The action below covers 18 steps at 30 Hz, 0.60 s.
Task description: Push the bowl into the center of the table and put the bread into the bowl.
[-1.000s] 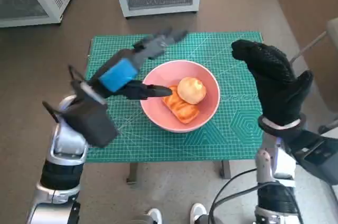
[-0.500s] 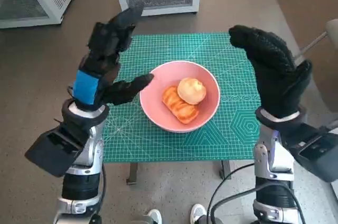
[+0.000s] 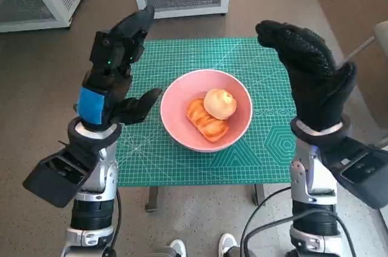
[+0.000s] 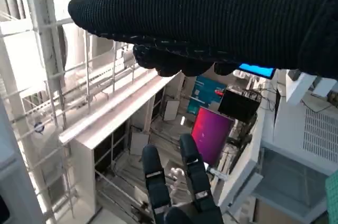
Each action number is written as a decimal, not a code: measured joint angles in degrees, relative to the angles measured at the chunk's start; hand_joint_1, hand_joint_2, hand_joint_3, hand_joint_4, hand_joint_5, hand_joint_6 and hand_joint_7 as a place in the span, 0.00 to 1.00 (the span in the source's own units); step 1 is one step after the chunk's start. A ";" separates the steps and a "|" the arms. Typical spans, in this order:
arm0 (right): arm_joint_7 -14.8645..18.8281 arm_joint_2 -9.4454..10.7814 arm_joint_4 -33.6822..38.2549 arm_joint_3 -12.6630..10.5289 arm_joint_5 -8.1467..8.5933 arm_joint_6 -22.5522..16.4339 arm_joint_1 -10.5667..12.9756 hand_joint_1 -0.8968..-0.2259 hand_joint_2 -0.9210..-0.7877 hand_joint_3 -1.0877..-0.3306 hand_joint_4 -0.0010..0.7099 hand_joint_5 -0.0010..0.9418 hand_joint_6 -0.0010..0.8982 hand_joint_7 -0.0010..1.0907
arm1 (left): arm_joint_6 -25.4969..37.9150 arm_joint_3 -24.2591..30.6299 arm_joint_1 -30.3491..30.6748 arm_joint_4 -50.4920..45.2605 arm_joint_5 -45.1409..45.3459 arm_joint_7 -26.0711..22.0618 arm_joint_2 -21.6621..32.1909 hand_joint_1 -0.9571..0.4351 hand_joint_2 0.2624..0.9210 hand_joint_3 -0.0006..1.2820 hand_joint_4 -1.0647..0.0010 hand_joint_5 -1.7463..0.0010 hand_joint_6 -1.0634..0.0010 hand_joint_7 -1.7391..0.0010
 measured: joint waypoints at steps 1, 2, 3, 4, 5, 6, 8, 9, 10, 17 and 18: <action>0.00 -0.01 0.00 0.01 -0.04 0.00 -0.07 0.78 0.00 0.78 0.54 0.02 0.09 0.69 | 0.00 0.00 0.00 0.06 -0.36 -0.10 -0.05 0.22 1.00 0.32 0.84 1.00 0.96 0.70; 0.00 -0.03 0.00 0.01 -0.05 0.00 -0.14 0.78 0.00 0.78 0.54 0.02 0.09 0.69 | 0.00 0.00 0.00 0.10 -0.58 -0.12 -0.09 0.22 1.00 0.32 0.84 1.00 0.95 0.70; 0.00 -0.06 0.00 0.01 -0.06 0.00 -0.21 0.78 0.00 0.78 0.54 0.02 0.08 0.69 | -0.01 0.00 0.00 0.11 -0.67 -0.12 -0.13 0.22 1.00 0.32 0.84 1.00 0.95 0.71; 0.01 -0.11 0.00 0.01 -0.08 0.00 -0.27 0.78 0.00 0.78 0.54 0.02 0.08 0.70 | -0.03 0.00 0.00 0.13 -0.71 -0.12 -0.15 0.22 1.00 0.32 0.84 1.00 0.95 0.71; 0.02 -0.16 0.00 0.01 -0.07 0.00 -0.33 0.78 0.00 0.78 0.54 0.02 0.08 0.70 | -0.03 0.00 0.00 0.13 -0.70 -0.12 -0.19 0.22 1.00 0.32 0.84 1.00 0.95 0.71; 0.02 -0.22 0.01 0.01 -0.07 0.00 -0.38 0.78 0.00 0.78 0.54 0.02 0.08 0.70 | -0.03 0.00 0.00 0.13 -0.69 -0.11 -0.21 0.22 1.00 0.31 0.84 1.00 0.94 0.71; 0.07 -0.32 0.05 0.01 -0.06 -0.03 -0.46 0.78 0.00 0.78 0.54 0.02 0.08 0.70 | -0.03 -0.01 0.00 0.13 -0.68 -0.10 -0.27 0.22 1.00 0.31 0.84 1.00 0.94 0.71; 0.11 -0.36 0.10 0.01 -0.05 -0.04 -0.50 0.77 0.00 0.78 0.54 0.02 0.08 0.71 | -0.03 -0.01 0.00 0.13 -0.65 -0.09 -0.29 0.22 1.00 0.31 0.84 1.00 0.94 0.71; 0.15 -0.40 0.15 0.01 -0.04 -0.05 -0.54 0.77 0.00 0.78 0.54 0.02 0.08 0.71 | -0.03 -0.02 0.00 0.13 -0.59 -0.07 -0.30 0.22 1.00 0.31 0.84 1.00 0.94 0.71; 0.18 -0.62 0.19 0.11 -0.03 -0.04 -0.71 0.78 0.00 0.78 0.54 0.02 0.08 0.72 | -0.03 -0.08 -0.01 0.12 0.70 0.38 -0.27 0.23 1.00 0.31 0.84 1.00 0.93 0.71; 0.18 -0.64 0.19 0.14 -0.02 -0.03 -0.75 0.78 0.00 0.78 0.54 0.02 0.07 0.72 | -0.03 -0.08 -0.01 0.12 1.04 0.45 -0.24 0.23 1.00 0.31 0.84 1.00 0.93 0.71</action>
